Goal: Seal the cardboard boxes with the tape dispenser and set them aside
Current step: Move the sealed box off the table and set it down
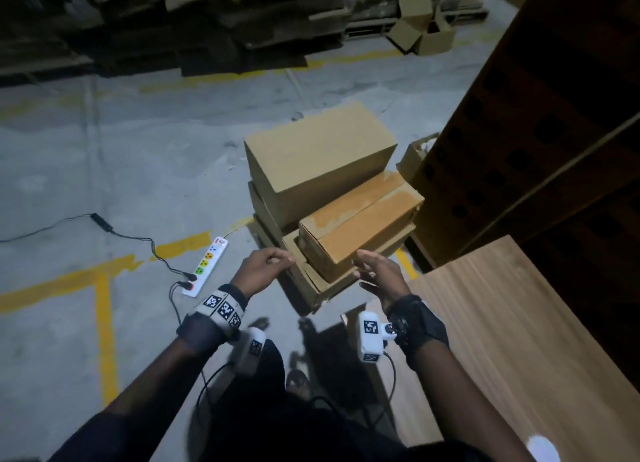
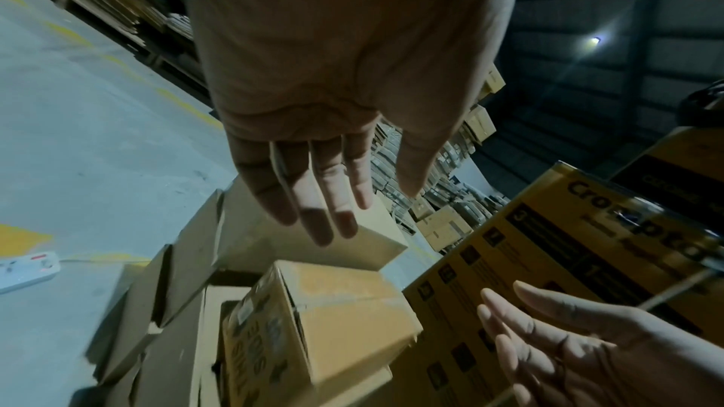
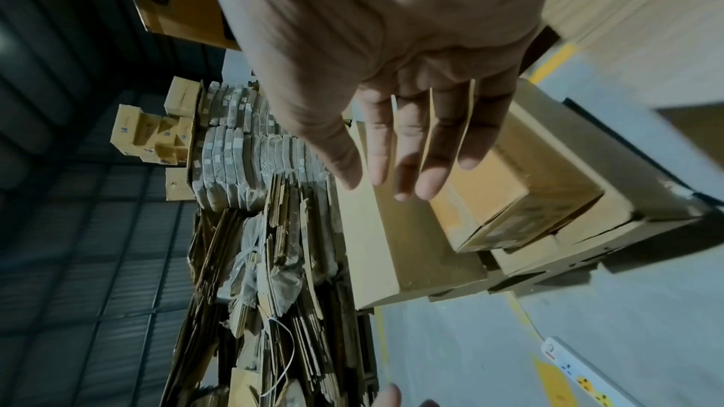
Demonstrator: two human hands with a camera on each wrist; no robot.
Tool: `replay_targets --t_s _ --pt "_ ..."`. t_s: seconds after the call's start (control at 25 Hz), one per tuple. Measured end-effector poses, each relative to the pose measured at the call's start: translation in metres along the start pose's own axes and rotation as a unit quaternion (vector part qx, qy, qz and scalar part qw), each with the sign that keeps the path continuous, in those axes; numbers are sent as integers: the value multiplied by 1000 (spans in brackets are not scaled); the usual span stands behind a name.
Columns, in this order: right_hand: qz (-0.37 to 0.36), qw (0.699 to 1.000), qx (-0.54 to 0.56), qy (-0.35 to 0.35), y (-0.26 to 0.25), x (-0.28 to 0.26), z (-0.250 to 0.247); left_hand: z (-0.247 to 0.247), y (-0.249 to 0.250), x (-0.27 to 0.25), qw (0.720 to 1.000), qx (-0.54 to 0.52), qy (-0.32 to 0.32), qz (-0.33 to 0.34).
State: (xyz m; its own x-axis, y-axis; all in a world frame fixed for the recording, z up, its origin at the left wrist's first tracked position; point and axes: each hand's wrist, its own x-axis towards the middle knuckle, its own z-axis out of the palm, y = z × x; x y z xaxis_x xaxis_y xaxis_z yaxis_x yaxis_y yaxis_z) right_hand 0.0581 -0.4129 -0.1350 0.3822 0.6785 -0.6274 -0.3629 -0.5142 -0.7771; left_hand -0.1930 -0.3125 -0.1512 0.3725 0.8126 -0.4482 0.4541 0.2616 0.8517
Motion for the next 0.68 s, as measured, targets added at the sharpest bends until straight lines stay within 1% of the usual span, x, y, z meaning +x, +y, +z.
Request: replay_targets --t_s 0.12,0.2,0.32,0.36,0.4,0.48,0.56,0.68 --pt "-1 1000 5 1 -30 51 41 -38 32 71 1000 3 -1 8" --pt "0 1000 15 11 -49 89 66 -60 53 128 1000 11 -10 17" --pt "-4 998 35 45 -75 154 105 -96 77 228 999 10 -47 17" --pt "6 997 45 64 -83 178 118 -111 82 266 998 7 -59 3" --pt "25 994 51 88 -89 195 130 -123 83 295 998 8 -56 -11" --pt "64 987 70 128 -101 238 156 -153 89 359 997 45 -58 -22" --pt "87 980 80 158 -107 277 176 -175 92 411 993 94 -59 -25" --pt "130 969 48 202 -99 327 189 -191 106 469 986 161 -32 -38"
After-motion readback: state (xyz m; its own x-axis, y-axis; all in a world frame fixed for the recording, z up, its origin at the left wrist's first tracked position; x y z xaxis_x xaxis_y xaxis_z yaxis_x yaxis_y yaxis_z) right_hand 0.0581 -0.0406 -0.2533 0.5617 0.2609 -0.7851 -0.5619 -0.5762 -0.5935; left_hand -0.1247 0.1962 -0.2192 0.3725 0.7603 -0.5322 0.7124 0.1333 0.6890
